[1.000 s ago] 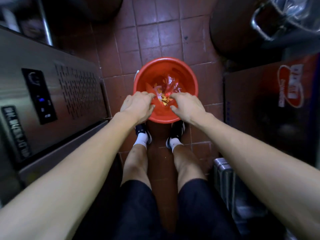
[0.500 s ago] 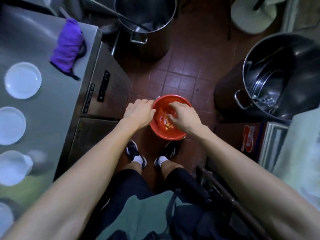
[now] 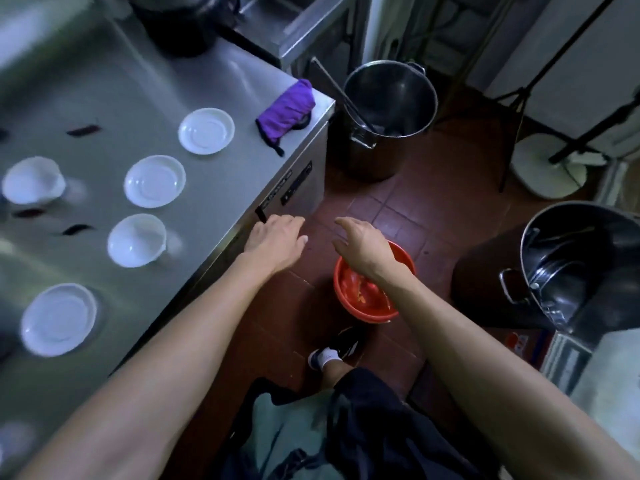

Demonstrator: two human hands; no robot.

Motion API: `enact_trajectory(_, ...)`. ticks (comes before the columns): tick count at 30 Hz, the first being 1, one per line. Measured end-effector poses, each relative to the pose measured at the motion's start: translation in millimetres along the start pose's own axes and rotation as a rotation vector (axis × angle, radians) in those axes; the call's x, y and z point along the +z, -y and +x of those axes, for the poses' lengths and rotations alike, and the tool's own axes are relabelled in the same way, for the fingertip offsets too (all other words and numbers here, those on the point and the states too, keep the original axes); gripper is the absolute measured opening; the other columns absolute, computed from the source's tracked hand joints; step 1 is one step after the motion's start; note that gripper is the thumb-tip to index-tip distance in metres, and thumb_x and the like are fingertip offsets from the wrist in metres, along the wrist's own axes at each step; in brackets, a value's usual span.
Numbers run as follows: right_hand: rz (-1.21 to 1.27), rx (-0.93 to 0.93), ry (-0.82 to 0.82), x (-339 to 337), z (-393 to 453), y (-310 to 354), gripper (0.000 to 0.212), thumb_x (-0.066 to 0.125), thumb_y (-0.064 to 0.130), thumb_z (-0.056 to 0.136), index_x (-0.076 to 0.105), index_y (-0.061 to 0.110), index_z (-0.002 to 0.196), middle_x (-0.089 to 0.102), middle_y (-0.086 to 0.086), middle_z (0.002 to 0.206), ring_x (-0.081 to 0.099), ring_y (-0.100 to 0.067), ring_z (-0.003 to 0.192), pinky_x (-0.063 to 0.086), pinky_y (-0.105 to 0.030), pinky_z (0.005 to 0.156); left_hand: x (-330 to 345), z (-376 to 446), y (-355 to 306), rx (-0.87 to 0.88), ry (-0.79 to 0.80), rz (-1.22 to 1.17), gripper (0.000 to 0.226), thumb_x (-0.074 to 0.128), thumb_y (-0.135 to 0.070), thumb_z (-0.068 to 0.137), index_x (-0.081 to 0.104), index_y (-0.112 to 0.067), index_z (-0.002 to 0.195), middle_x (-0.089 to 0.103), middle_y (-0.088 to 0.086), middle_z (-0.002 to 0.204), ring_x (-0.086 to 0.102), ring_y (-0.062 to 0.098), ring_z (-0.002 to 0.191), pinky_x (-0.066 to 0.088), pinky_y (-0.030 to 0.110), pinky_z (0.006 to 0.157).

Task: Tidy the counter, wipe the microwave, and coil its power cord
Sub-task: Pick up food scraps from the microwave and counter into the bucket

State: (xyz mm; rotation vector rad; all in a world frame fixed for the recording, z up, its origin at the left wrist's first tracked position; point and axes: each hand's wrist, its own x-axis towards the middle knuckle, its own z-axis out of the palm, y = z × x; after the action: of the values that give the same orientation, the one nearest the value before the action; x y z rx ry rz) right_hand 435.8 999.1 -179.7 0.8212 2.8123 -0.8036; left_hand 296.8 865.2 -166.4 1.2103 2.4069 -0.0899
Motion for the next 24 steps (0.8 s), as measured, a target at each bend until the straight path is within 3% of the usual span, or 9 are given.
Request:
enact_trajectory(5, -0.017, -0.092, -0.008, 28, -19, 78, 0.047, 0.059, 0.025, 0.091, 0.055, 0.015, 0.137, 0.058, -0.004, 0.139, 0.055, -0.029, 0.125, 0.050, -0.045, 0.098, 8, -76, 59, -0.065, -0.137, -0.088, 0.044, 0.044, -0.039, 0.100, 0.049, -0.020, 0.139, 0.056, 0.006, 0.138, 0.050, 0.030, 0.127, 0.043, 0.047, 0.103)
enact_trajectory(9, -0.007, -0.156, -0.031, 53, -46, 147, 0.041, 0.058, 0.022, 0.087, 0.061, 0.013, 0.127, 0.063, -0.006, 0.131, 0.060, -0.032, 0.117, 0.052, -0.046, 0.093, 21, -143, 104, -0.146, -0.215, -0.155, 0.040, 0.045, -0.038, 0.100, 0.052, -0.021, 0.135, 0.056, 0.003, 0.137, 0.050, 0.028, 0.126, 0.044, 0.046, 0.102)
enact_trajectory(17, -0.055, -0.346, 0.010, 99, -105, 265, 0.045, 0.059, 0.026, 0.090, 0.057, 0.017, 0.135, 0.061, -0.004, 0.135, 0.057, -0.028, 0.122, 0.050, -0.043, 0.095, 45, -276, 188, -0.320, -0.347, -0.190, 0.037, 0.045, -0.036, 0.100, 0.056, -0.019, 0.132, 0.057, 0.003, 0.135, 0.048, 0.026, 0.127, 0.042, 0.043, 0.101)
enact_trajectory(24, -0.095, -0.478, 0.096, 146, -148, 355, 0.048, 0.058, 0.031, 0.095, 0.051, 0.022, 0.142, 0.056, 0.000, 0.142, 0.057, -0.025, 0.121, 0.048, -0.040, 0.095, 68, -381, 244, -0.476, -0.440, -0.242, 0.033, 0.049, -0.035, 0.098, 0.059, -0.018, 0.124, 0.063, 0.005, 0.123, 0.055, 0.030, 0.113, 0.047, 0.043, 0.089)
